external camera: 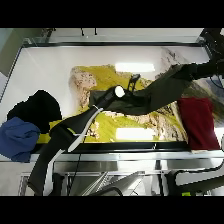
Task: Fold the shirts.
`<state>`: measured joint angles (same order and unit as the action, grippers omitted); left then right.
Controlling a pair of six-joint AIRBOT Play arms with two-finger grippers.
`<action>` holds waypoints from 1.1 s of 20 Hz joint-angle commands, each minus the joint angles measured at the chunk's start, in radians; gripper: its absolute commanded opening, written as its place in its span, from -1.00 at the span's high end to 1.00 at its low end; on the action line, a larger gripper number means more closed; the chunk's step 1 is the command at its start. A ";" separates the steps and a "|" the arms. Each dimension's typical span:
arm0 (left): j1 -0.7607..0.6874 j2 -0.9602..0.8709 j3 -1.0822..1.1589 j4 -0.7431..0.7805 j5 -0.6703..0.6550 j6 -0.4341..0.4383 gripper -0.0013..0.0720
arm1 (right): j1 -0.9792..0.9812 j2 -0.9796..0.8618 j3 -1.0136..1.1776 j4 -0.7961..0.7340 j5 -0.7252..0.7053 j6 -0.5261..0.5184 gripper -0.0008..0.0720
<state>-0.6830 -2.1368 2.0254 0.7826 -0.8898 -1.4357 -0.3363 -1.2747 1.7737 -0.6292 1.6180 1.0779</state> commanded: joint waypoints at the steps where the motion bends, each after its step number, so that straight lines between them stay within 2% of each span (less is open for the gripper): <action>1: 0.144 0.146 0.001 -0.060 -0.203 0.068 0.92 | 0.071 -0.021 0.000 0.005 -0.042 0.024 0.92; 4: 0.327 0.300 0.001 -0.072 -0.339 0.068 0.92 | 0.239 -0.063 0.000 0.005 -0.159 0.038 0.92; 7: 0.483 0.414 0.000 -0.071 -0.396 0.067 0.92 | 0.472 -0.138 0.000 0.000 -0.366 0.037 0.92; 10: 0.579 0.467 0.000 -0.071 -0.434 0.068 0.92 | 0.696 -0.269 0.000 -0.006 -0.587 0.036 0.87; 11: 0.595 0.473 0.000 -0.071 -0.452 0.070 0.92 | 0.761 -0.320 0.000 -0.006 -0.668 0.026 0.52; 12: 0.607 0.473 0.000 -0.071 -0.473 0.075 0.92 | 0.821 -0.372 0.000 -0.002 -0.748 0.018 0.07; 13: 0.613 0.473 0.000 -0.070 -0.492 0.077 0.92 | 0.864 -0.404 0.001 0.010 -0.792 0.017 -0.09; 15: 0.613 0.472 0.000 -0.068 -0.508 0.115 0.92 | 0.888 -0.398 0.001 0.013 -0.788 0.004 -0.09; 18: 0.612 0.472 0.000 -0.069 -0.510 0.151 0.92 | 0.829 -0.309 0.000 -0.016 -0.686 0.000 -0.11; 20: 0.612 0.472 -0.001 -0.069 -0.510 0.158 0.92 | 0.757 -0.241 0.000 -0.027 -0.608 0.024 -0.56; 22: 0.612 0.472 -0.001 -0.069 -0.523 0.164 0.92 | 0.676 -0.191 0.000 -0.131 -0.551 0.118 -0.56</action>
<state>-0.0742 -1.6661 2.0251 0.7136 -1.3952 -1.2896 0.4187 -1.5299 1.7737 -0.6647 0.9859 1.1095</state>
